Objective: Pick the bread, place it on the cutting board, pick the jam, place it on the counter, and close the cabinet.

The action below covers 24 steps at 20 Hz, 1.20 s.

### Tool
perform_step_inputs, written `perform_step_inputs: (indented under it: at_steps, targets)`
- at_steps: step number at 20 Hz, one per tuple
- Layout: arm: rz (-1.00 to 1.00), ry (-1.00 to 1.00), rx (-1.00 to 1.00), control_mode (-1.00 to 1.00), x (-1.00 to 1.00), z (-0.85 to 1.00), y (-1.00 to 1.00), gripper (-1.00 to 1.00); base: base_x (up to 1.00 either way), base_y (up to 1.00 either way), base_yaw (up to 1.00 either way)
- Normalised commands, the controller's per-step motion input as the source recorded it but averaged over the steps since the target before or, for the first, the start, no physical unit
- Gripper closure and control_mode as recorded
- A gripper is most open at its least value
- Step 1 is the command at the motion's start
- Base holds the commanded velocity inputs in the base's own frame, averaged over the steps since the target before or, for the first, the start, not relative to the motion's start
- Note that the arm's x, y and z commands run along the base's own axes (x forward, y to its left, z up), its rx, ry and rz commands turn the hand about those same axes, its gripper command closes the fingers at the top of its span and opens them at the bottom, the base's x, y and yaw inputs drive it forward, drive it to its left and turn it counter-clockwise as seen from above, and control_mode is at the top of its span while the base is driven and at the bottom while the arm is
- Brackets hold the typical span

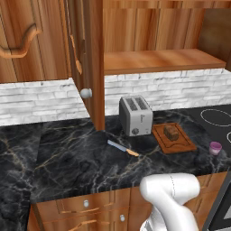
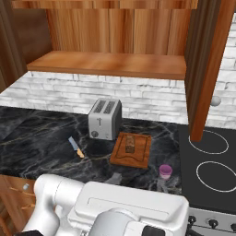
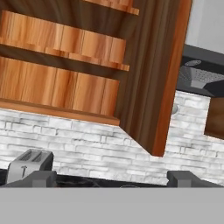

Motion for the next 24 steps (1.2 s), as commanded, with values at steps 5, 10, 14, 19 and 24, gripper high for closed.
perform_step_inputs:
  at_steps: [5, 10, 14, 19, 24]
  targets:
    - [0.00, 0.00, 0.00, -1.00, 0.13, 0.00, -0.15, -1.00, 0.00, 0.00, 0.00]
    - [0.00, 0.00, 0.00, -1.00, 0.14, 0.00, -0.16, -1.00, 0.00, 0.00, 0.00]
    - [0.00, 0.00, 0.00, -1.00, 0.11, 0.00, -0.12, -1.00, 0.00, 0.00, 0.00]
    - [0.00, 0.00, 0.00, -1.00, 0.10, 0.00, -0.07, -1.00, 0.00, 0.00, 0.00]
    - [0.00, 0.00, 0.00, -1.00, 0.12, 0.00, -0.10, -1.00, 0.00, 0.00, 0.00]
